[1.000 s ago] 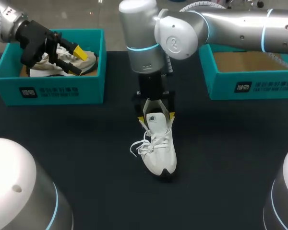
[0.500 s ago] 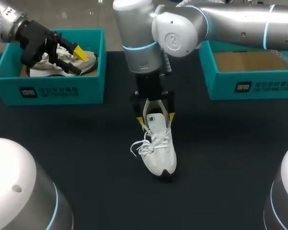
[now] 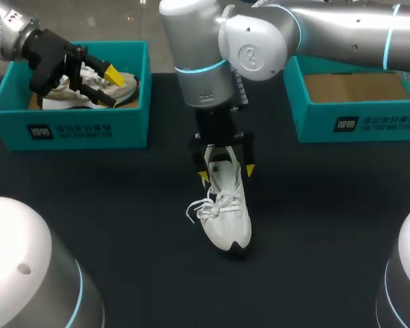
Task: Take the shoe out of the shoebox, open the shoe tongue, remove and reinsert the insole, then place the shoe into the shoebox
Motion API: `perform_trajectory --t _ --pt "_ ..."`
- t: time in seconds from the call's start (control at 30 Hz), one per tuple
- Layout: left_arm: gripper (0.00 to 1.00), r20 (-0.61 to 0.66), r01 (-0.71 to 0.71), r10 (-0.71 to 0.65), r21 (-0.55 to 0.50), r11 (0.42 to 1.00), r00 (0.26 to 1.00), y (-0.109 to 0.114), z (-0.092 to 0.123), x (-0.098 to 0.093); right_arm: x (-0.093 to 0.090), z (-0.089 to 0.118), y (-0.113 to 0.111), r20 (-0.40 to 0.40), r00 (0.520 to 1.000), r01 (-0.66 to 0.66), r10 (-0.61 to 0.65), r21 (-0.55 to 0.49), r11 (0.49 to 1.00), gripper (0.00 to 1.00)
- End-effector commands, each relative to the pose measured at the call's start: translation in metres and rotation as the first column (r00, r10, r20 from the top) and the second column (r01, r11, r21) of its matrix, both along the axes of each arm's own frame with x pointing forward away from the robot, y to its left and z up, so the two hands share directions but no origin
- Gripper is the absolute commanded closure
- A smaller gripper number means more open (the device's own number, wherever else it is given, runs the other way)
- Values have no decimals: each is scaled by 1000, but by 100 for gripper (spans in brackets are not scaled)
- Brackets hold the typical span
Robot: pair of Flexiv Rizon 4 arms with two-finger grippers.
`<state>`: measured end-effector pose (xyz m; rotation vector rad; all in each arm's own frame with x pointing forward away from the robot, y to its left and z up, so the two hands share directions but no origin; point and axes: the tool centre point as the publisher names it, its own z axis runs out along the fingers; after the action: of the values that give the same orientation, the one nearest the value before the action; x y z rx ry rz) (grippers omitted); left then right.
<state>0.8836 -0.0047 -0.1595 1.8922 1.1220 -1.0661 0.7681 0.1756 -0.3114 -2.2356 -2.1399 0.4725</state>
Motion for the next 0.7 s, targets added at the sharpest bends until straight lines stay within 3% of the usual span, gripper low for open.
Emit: perform_trajectory --t 0.03,0.27,0.5,0.53,0.57,0.6,0.7 --pt "0 1 1 -1 3 1000 1000 1 0 0 -15 19 -4 38 999 -5 5 3 1000 0" --pt "0 1 1 -1 3 1000 1000 1 0 0 -35 38 3 44 999 0 0 3 1000 0" --pt "0 1 1 -1 3 1000 1000 1 0 0 -48 43 11 29 1000 -4 4 14 1000 0" --pt "0 1 1 -1 3 1000 1000 1 0 0 -48 43 11 28 1000 -6 6 14 1000 11" --pt "0 1 1 -1 3 1000 1000 1 0 0 -48 43 12 28 1000 -8 7 15 1000 62" --pt "0 1 1 -1 3 1000 1000 1 0 0 -49 43 13 31 999 -13 12 15 1000 100" --pt "0 1 1 -1 3 1000 1000 1 0 0 -49 45 15 41 999 -20 19 26 999 100"
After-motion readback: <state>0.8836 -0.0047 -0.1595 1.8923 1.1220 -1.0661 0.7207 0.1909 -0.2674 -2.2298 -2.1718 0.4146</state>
